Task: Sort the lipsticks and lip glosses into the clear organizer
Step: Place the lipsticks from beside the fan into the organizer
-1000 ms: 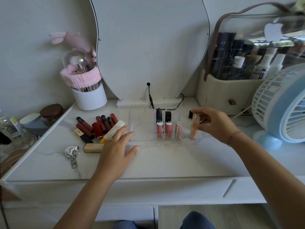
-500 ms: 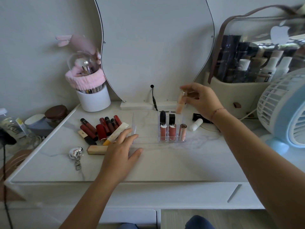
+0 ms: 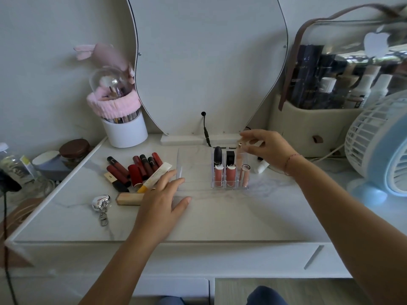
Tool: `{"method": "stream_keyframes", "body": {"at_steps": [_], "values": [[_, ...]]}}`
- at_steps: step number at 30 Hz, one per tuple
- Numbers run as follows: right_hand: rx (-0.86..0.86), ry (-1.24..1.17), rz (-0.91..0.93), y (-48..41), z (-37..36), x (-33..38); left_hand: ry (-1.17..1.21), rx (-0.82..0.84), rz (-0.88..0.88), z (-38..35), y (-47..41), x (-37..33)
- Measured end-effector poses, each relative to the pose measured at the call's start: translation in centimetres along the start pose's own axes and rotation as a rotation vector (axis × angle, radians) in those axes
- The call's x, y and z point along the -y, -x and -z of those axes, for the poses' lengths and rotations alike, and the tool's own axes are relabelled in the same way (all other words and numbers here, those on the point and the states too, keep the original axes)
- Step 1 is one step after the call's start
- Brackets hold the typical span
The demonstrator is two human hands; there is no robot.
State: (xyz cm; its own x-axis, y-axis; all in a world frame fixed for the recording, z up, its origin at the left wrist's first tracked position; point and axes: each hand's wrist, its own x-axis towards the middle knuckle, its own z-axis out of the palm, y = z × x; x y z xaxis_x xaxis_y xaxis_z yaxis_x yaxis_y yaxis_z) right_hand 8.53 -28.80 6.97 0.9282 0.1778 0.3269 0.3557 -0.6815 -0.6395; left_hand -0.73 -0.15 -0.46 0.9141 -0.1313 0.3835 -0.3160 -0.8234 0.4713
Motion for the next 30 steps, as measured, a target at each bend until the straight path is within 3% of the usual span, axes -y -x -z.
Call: {"method": "stream_keyframes", "body": {"at_steps": [5,10,26,30], "values": [[0.04,0.122,-0.083,1.7,1.6,-2.1,-0.017,0.007,0.001,0.0,0.0,0.2],[0.178,0.34,-0.029,2.8,1.0,-3.2,-0.037,0.003,-0.004,0.0,-0.1,0.3],[0.113,0.458,-0.116,4.4,2.2,-5.0,-0.025,0.014,0.005,0.0,-0.1,0.2],[0.079,0.368,-0.162,4.6,2.3,-4.7,-0.026,0.008,-0.002,0.0,-0.1,0.2]]}}
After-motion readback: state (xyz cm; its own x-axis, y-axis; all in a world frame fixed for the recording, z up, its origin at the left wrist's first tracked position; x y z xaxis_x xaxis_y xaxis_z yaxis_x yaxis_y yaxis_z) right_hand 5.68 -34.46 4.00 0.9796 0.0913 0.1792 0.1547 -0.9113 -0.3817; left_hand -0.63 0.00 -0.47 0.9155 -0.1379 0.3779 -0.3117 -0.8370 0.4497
